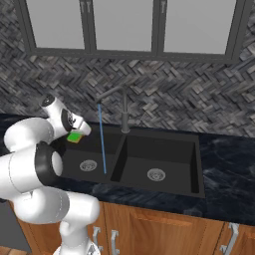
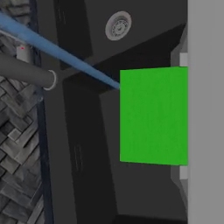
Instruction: Soak the sponge with water for a few seconds and then drop it inside the sink.
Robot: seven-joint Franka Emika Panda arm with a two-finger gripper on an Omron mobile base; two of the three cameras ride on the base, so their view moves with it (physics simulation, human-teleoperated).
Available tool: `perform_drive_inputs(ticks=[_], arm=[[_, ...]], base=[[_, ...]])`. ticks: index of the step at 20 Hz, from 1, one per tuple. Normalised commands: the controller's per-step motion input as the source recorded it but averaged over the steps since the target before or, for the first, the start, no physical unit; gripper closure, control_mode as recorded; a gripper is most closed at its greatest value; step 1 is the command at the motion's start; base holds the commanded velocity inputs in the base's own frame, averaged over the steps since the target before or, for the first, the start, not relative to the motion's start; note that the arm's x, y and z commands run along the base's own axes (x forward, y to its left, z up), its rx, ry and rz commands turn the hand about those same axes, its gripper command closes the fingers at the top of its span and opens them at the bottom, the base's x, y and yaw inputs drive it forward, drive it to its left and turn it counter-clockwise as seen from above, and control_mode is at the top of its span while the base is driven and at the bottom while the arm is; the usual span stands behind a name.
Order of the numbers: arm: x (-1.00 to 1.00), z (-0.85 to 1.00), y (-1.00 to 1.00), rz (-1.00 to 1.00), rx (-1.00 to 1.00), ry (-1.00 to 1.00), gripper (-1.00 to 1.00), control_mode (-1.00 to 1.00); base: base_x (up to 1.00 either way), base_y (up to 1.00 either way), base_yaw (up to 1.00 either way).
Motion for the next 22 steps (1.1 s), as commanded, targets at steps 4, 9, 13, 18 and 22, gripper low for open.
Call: perform_drive_inputs(ticks=[4, 9, 13, 18, 22], arm=[[0.00, 0.00, 0.23, 0.23, 0.04, 0.05, 1.00, -1.00], [-0.04, 0.00, 0.34, 0.19, 0.00, 0.03, 1.00, -1.00], [-0.03, 0.00, 0.36, 0.18, 0.00, 0.15, 1.00, -1.00], [0.02, 0.00, 0.28, 0.14, 0.00, 0.21, 1.00, -1.00], [0.02, -0.02, 0.11, 0.04, 0.00, 0.07, 1.00, -1.00]], base=[[0.00, 0.00, 0.00], [0.00, 0.00, 0.00], [0.00, 0.00, 0.00], [0.00, 0.00, 0.00], [0.00, 0.00, 0.00]])
